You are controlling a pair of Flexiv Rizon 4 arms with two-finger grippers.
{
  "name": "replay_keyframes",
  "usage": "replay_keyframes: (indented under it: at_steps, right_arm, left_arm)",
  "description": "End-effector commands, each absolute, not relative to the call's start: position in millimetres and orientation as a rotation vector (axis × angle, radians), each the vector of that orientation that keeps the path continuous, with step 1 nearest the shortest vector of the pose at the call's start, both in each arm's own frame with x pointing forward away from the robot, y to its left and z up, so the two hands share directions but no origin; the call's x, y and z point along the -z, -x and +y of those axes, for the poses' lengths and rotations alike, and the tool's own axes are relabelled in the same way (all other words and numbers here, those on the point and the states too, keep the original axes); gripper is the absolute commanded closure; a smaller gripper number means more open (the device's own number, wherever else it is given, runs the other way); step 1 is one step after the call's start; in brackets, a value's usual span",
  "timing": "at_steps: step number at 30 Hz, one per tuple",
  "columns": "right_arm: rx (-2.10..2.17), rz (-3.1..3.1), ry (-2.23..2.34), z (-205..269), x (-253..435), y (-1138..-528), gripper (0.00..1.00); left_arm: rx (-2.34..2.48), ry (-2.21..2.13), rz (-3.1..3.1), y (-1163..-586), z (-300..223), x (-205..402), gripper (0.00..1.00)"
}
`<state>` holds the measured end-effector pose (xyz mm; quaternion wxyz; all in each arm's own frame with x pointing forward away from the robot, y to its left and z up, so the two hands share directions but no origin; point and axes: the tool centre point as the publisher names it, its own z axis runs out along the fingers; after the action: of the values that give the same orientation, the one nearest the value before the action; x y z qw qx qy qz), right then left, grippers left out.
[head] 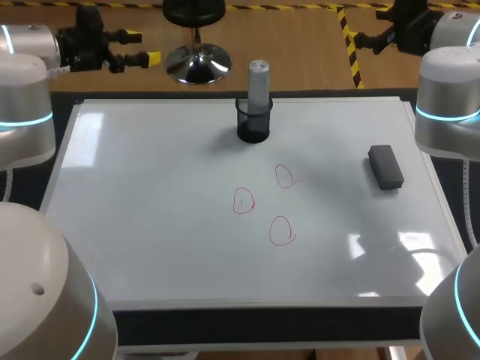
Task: Pick up the inspection probe, press it on each red-marked spot on the whiteboard one by one, put down the probe, pick up the eraser, and wipe off all the red marks.
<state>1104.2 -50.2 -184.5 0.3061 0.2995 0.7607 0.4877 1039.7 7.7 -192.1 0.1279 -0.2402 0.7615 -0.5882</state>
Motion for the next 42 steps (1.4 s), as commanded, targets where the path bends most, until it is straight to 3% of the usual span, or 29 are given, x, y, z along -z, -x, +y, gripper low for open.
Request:
replay_keyframes:
  at_steps: [1,30,42]
  right_arm:
    - [-1.291,2.013,-0.793,-50,184,-1104,0.0]
    - [-1.291,2.013,-0.793,-50,184,-1104,0.0]
    - [-1.291,2.013,-0.793,-50,184,-1104,0.0]
  left_arm:
    - [1.757,0.643,2.236,-1039,11,197,0.0]
    - [2.028,0.185,2.346,-1021,-13,209,0.0]
    - [2.047,0.181,2.351,-1019,-19,214,0.0]
